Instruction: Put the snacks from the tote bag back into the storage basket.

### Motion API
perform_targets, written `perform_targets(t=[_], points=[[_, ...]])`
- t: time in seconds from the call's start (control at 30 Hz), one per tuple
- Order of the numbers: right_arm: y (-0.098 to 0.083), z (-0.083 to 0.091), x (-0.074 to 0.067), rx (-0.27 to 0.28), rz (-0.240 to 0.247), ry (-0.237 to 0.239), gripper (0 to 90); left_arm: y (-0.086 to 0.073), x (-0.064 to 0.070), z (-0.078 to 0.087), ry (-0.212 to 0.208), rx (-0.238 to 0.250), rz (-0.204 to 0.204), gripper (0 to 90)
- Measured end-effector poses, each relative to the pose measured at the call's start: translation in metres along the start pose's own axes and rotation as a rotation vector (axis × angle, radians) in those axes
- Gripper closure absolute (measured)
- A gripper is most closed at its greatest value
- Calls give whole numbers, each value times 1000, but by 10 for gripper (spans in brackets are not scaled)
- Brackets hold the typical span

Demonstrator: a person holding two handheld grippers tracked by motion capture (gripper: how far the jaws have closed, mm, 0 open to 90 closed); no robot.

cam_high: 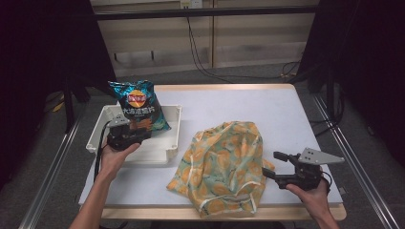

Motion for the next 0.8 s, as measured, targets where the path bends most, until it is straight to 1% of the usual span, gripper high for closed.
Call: perform_targets(t=[0.07, 0.1, 0.13, 0.17, 0.2, 0.23, 0.27, 0.3, 0.43, 0.47, 0.5, 0.53, 0.6, 0.63, 0.67, 0.7, 0.73, 0.8], points=[[0, 0, 0, 1, 1, 0, 224, 0, 9, 3, -6, 12, -17, 559], [0, 0, 0, 0, 1, 0, 224, 0, 12, 4, -8, 16, -27, 539], [0, 0, 0, 0, 1, 0, 223, 0, 16, 7, -21, 24, -28, 513], [-1, -1, 0, 0, -3, -2, 223, 0, 19, 8, -27, 35, -20, 488], [-1, -1, 1, -1, -5, -3, 223, 0, 21, 11, -20, 46, -15, 460], [-1, -1, 1, -3, -3, -3, 223, 0, 23, 13, -24, 54, -15, 432], [-1, -1, 1, -1, -2, -4, 222, -1, 25, 15, -18, 56, -23, 426], [-1, 0, 1, 0, -7, -6, 222, -2, 27, 17, -3, 65, -27, 408], [-1, 1, 1, 3, -6, -8, 222, -3, 37, 25, 4, 74, -15, 276], [-1, 1, 1, 3, -6, -9, 222, -4, 41, 27, 14, 74, -28, 264], [-1, 1, 1, 3, -7, -10, 222, -5, 44, 28, 20, 62, -36, 254], [-1, 1, 1, 1, -6, -10, 222, -6, 47, 30, 20, 63, -30, 234], [-2, 1, 0, -3, -3, -12, 222, -10, 53, 34, 0, 81, -33, 201], [-2, 1, 0, -3, -1, -10, 222, -11, 56, 35, 6, 78, -31, 201], [-2, 1, 0, -3, 0, -11, 222, -14, 59, 38, 19, 84, -31, 201], [-3, 1, 0, -5, -1, -12, 222, -16, 62, 39, 6, 92, -22, 197], [-3, 1, 0, -7, -2, -13, 222, -18, 65, 41, -2, 91, -4, 195], [-4, 1, 0, -7, -3, -14, 222, -21, 71, 43, -1, 92, -18, 189]])
Point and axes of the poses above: each handheld gripper's, and its own axes: z roughly backward along the jaws, y roughly out of its top, x roughly to its right, the point moved 4 cm from there along -z, roughly forward along the jaws, and after that the axes turned 5 degrees about x, right-handed, at the moved point
